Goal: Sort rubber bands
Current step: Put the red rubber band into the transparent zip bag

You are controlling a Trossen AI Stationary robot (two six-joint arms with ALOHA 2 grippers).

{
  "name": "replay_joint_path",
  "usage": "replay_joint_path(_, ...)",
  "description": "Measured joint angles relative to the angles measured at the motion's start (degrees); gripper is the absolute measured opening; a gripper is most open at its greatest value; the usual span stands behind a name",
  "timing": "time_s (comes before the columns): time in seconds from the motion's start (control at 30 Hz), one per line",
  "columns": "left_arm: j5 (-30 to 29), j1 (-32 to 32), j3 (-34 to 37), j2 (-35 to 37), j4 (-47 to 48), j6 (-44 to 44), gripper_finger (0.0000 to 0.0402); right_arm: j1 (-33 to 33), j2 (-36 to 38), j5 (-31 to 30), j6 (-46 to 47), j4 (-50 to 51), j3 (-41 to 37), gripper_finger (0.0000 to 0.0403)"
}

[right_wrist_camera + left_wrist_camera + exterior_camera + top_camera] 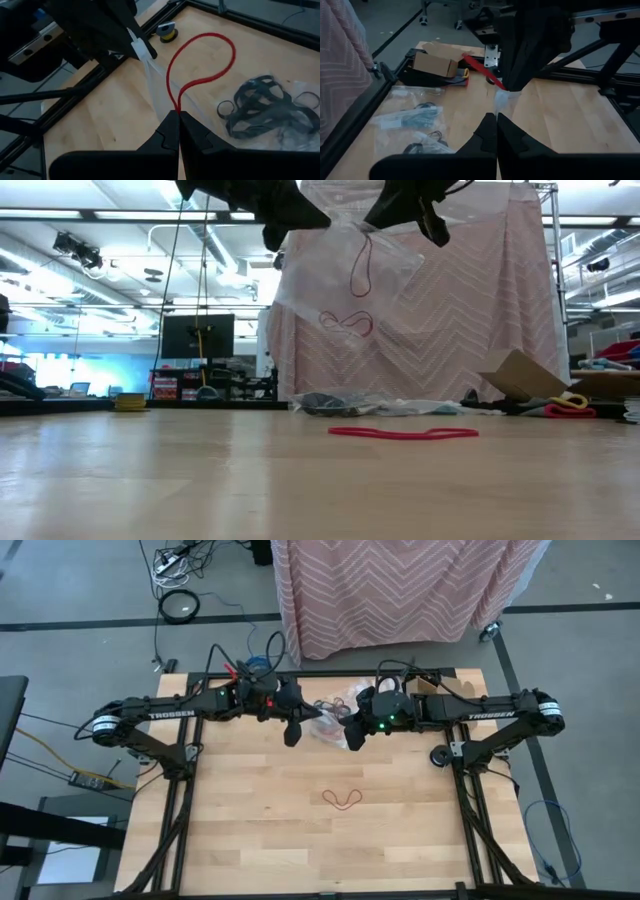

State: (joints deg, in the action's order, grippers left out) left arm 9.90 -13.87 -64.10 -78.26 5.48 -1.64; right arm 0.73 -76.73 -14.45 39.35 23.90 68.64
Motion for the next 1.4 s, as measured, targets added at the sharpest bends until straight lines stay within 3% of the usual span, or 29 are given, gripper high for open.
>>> replay_joint_path(1.4,1.35,0.00,0.00,0.00,-0.07,1.54,0.0000,-0.17,0.00,2.59,2.10,0.22,0.00,0.0000)
